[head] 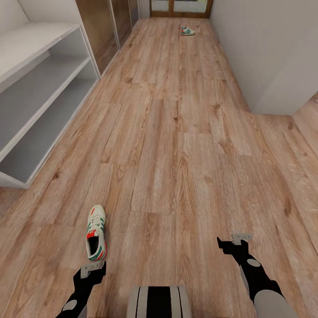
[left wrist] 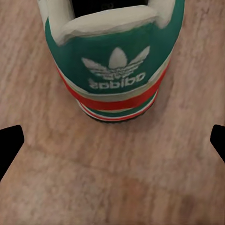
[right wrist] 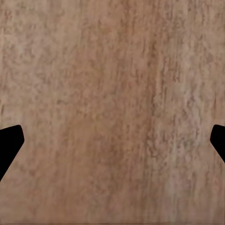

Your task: Pick up the two gym shoes and the two sandals from the corridor floor and place them onto the hallstand (shoe rack) in the corridor, making sure they are on the rack and not on the floor. Arrange them so the two gym shoes are next to each other and the two sandals are next to each other.

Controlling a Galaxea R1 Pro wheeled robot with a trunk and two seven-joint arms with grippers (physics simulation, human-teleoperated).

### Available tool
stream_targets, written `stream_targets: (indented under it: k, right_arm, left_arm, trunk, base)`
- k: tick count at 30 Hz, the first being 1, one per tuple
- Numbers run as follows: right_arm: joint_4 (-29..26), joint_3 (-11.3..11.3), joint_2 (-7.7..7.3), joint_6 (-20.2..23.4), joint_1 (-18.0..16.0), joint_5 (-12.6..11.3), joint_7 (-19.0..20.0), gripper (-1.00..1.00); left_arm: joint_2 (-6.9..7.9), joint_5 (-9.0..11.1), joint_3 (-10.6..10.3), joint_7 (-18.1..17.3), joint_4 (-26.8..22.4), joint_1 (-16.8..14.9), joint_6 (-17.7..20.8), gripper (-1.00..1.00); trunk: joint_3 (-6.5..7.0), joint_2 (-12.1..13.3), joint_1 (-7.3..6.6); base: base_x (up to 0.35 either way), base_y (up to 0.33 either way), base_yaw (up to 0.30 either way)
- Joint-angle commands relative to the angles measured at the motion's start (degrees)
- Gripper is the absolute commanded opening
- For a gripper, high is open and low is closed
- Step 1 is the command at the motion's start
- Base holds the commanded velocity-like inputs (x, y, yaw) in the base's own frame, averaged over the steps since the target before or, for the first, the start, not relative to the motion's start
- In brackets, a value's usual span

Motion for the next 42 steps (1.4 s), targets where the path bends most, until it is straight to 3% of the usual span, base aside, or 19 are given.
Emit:
stream_targets:
  k: [1,42]
  right_arm:
    - [0.0,-0.5,0.04,-0.3,-0.1,0.5,0.4,1.00]
    - [0.0,-0.4,0.04,-0.3,-0.1,0.5,0.4,1.00]
  left_arm:
    - [-0.02,-0.1,0.1,0.0,0.0,0.0,-0.2,1.00]
    - [0.03,-0.1,0.8,0.0,0.1,0.0,-0.3,1.00]
  trunk:
    - [-0.03,0.0,-0.01]
    - [-0.03,0.0,-0.01]
  base:
    - [0.000,0.000,0.000]
    - [0.042,0.000,0.000]
